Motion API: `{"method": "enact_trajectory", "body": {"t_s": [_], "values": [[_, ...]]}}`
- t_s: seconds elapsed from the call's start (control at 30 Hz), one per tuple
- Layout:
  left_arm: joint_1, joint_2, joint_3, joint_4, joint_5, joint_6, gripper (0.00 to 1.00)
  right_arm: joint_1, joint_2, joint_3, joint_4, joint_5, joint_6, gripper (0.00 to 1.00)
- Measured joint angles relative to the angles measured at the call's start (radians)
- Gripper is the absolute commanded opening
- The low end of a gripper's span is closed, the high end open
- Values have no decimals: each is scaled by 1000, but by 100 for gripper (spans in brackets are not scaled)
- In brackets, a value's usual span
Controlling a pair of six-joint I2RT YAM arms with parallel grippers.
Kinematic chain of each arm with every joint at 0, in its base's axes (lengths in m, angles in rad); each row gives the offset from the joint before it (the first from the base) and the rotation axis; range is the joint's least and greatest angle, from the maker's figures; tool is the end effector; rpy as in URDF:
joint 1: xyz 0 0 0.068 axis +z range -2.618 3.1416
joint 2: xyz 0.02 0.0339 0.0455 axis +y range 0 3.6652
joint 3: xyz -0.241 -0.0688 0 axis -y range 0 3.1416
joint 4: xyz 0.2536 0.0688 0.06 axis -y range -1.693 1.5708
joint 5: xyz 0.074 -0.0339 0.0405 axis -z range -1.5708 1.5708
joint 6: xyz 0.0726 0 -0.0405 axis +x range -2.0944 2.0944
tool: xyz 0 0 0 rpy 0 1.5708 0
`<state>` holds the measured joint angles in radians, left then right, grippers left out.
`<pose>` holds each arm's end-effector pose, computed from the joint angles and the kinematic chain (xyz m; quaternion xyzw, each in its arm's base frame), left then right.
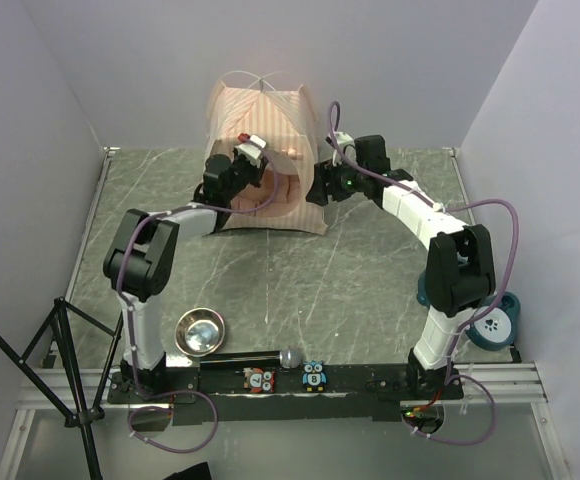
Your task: Set up the pet tent
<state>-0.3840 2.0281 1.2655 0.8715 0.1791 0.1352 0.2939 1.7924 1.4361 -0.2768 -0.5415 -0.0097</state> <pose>0.4548 -0.1977 0.2137 0.2350 0.6255 -0.1513 0.7284 0.4116 0.1637 0.2358 -0.2494 0.8314 0.2978 0.3972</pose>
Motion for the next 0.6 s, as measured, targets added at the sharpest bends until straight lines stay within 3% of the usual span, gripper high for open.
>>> {"method": "enact_trajectory", "body": {"t_s": [0.03, 0.13, 0.23, 0.3, 0.37, 0.43, 0.53, 0.6], "values": [[5, -17, 0, -62, 42, 5, 2, -2, 6, 8, 1, -2, 1, 74], [18, -92, 33, -346, 172, 17, 1, -10, 12, 31, 12, -4, 2, 70], [35, -153, 195, -726, 315, 21, 1, -17, 12, 48, 27, -10, 9, 68], [54, -174, 313, -917, 399, 25, 10, -20, 13, 56, 32, -15, 19, 68], [77, -193, 435, -1102, 496, 21, 29, -22, 16, 65, 38, -24, 29, 69], [101, -210, 496, -1199, 584, -7, 38, -22, 23, 71, 45, -28, 39, 70], [151, -237, 528, -1296, 709, -82, 66, -22, 29, 72, 47, -29, 47, 72], [180, -246, 530, -1375, 758, -77, 75, -22, 29, 72, 43, -30, 46, 75]]}}
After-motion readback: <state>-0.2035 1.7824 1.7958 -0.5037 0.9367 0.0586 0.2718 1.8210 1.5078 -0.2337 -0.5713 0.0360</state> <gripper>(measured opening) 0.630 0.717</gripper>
